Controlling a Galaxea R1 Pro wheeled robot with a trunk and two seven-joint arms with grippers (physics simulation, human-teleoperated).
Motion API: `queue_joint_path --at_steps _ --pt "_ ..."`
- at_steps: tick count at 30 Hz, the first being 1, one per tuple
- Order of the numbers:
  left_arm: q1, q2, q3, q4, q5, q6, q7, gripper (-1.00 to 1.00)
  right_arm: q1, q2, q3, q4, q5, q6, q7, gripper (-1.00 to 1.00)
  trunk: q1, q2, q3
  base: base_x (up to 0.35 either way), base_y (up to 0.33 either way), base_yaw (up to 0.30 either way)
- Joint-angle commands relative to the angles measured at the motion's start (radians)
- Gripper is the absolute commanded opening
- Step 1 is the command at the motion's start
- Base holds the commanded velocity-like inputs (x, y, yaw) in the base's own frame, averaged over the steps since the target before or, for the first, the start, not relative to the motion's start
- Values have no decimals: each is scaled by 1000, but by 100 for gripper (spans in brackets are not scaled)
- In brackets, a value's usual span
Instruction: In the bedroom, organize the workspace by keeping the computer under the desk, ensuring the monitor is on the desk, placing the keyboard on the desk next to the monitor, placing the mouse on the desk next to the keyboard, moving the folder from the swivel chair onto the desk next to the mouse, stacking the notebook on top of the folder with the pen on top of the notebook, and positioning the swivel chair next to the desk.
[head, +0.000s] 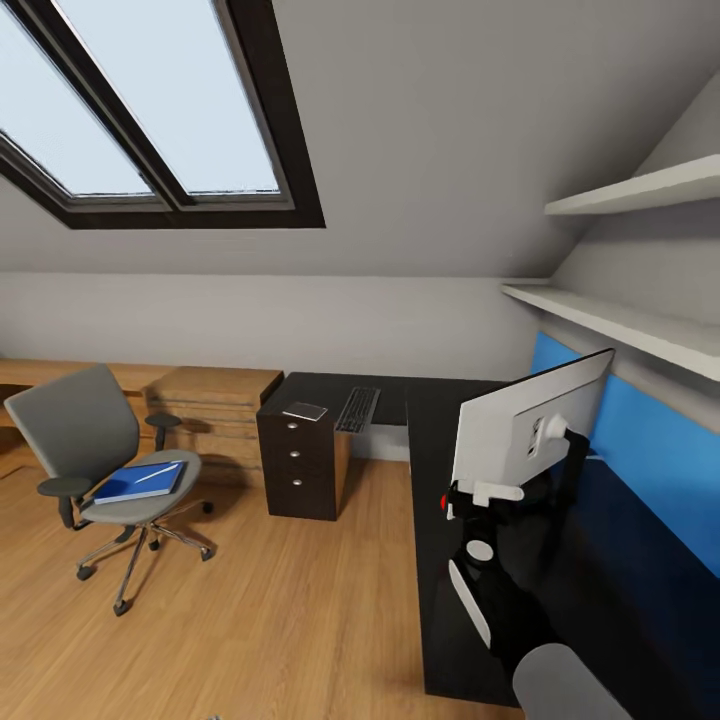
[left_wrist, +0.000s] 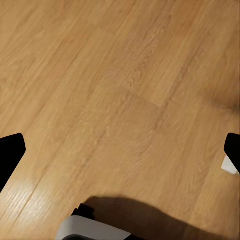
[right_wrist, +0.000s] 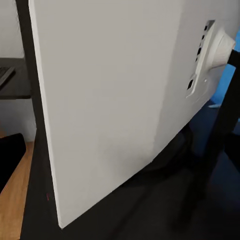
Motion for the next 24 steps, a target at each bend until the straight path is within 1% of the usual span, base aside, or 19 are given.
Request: queue_joint_path --at_steps 1,2,5,6,8,10,12,15,21,24 --pt "0 1 -3 -2 9 1 8 100 -2 1 2 13 5 -18 -6 100 0 -1 -2 0 0 0" --pt "0 1 -3 -2 9 -1 7 100 -4 1 2 36 9 -43 -6 100 0 -1 -2 0 0 0" --pt "0 1 -3 -2 8 -2 6 100 -6 0 3 69 13 -71 -5 100 0 -1 -2 0 0 0" --pt "0 1 -4 0 9 -3 6 100 -6 -1 6 91 17 -95 -5 100 0 -1 -2 0 0 0" --pt "0 1 -4 5 9 -3 5 100 -7 -2 34 127 51 -161 -6 100 0 -1 -2 39 19 0" --pt "0 1 -5 8 9 -4 5 100 -7 -2 60 146 86 -203 -10 100 0 -1 -2 167 89 0" --pt "0 1 -5 9 9 -4 5 100 -7 -2 68 156 100 -217 -11 100 0 -1 -2 228 123 0" --pt "0 1 -4 10 9 -4 4 100 -8 -1 74 174 109 -228 -12 100 0 -1 -2 264 156 0" --pt "0 1 -4 10 8 -4 3 100 -7 -1 77 184 114 -236 -13 100 0 -1 -2 285 186 0" --pt "0 1 -5 10 8 -4 3 100 -8 -2 72 186 113 -235 -19 100 0 -1 -2 256 85 0"
